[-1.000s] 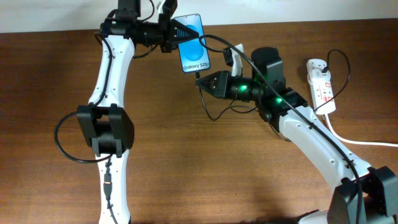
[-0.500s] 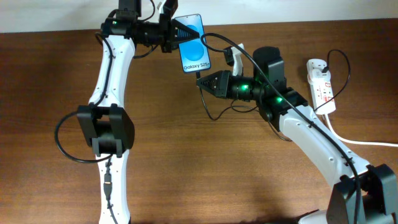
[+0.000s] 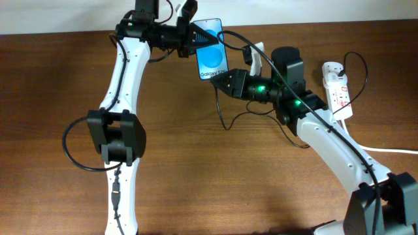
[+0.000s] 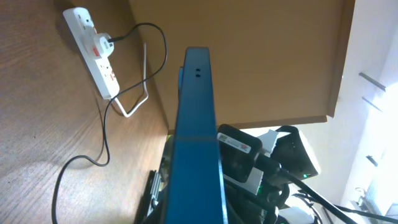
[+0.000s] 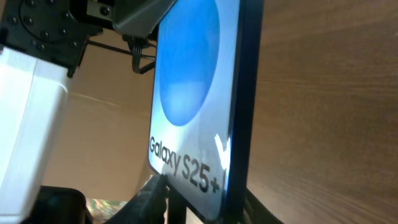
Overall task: Plug charger to phone and switch on socket
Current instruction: 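Open the right gripper off the plug and pull it back right, then lower the phone flat onto the table with the left gripper and release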
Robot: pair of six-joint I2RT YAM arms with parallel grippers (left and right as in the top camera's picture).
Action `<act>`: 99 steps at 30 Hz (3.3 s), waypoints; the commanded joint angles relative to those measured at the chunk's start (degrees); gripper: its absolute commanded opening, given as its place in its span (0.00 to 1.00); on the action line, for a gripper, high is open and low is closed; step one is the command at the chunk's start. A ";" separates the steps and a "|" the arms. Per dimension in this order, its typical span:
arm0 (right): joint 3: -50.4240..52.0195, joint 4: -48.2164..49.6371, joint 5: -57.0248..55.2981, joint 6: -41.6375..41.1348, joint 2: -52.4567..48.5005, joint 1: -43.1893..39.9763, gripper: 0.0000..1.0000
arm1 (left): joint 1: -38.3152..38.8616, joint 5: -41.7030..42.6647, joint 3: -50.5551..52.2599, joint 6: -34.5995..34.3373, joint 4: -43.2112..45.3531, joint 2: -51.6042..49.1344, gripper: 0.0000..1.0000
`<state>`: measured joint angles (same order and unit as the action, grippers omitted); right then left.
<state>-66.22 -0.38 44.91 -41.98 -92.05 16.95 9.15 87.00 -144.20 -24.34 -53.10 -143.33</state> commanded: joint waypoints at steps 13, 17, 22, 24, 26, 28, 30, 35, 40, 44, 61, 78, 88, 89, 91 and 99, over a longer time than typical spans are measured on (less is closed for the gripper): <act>-1.07 -7.43 7.43 5.03 0.04 -13.42 0.57 | -0.46 -16.72 -0.04 11.87 -9.90 -0.15 0.00; -1.07 -13.22 4.66 8.61 0.04 -14.47 0.61 | -0.31 -29.20 -0.04 17.29 -18.43 -0.15 0.00; -1.07 -18.10 0.46 11.23 0.07 -14.36 0.63 | -0.31 -32.83 0.13 20.83 -23.17 -0.33 0.00; -1.07 -19.28 -0.11 11.78 0.07 -14.34 0.63 | -0.31 -35.01 0.28 21.49 -25.33 -1.14 0.00; -1.07 -20.15 -0.59 12.20 0.07 -14.36 0.63 | -0.31 -35.41 0.59 21.62 -26.29 -2.10 0.00; -1.07 -20.85 -0.59 13.11 0.07 -14.34 0.63 | -0.31 -35.45 0.61 21.62 -27.19 -3.96 0.00; -1.07 -21.38 -0.59 13.11 0.07 -14.34 0.63 | -0.28 -35.65 0.61 21.59 -27.52 -5.97 0.00; -1.07 -22.40 -0.68 13.33 0.07 -14.34 0.63 | -0.31 -36.44 0.66 21.57 -27.50 -8.94 0.00; -1.07 -22.43 -0.70 13.73 0.07 -14.34 0.62 | -0.28 -41.55 0.66 21.38 -27.32 -9.51 0.00; -1.07 -22.99 -1.09 13.90 0.07 -14.34 0.63 | -0.31 -42.29 0.66 21.38 -27.08 -9.66 0.00; -1.07 -23.23 -1.36 14.80 0.07 -14.36 0.63 | -0.28 -44.09 0.66 20.28 -26.69 -12.37 0.00; -1.07 -23.23 -1.40 14.78 0.07 -14.36 0.63 | -0.13 -45.53 0.68 19.76 -26.91 -12.37 0.33; -1.07 -22.75 -1.44 14.78 0.07 -14.34 0.68 | -0.13 -50.07 0.66 16.04 -27.15 -12.35 0.47; -1.07 -22.75 -1.44 14.78 0.07 -14.34 0.68 | -0.13 -50.40 0.66 16.02 -27.17 -12.35 0.48; -1.07 -22.77 -1.44 14.80 0.07 -14.34 0.68 | -0.13 -51.80 0.63 16.00 -27.45 -12.35 0.49; -1.07 -22.75 -1.46 15.21 0.07 -14.36 0.72 | -0.02 -58.49 0.46 14.71 -28.92 -12.35 0.50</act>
<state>-66.32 -23.57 43.94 -27.97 -92.05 2.59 9.13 35.03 -143.52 -8.36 -81.65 -155.81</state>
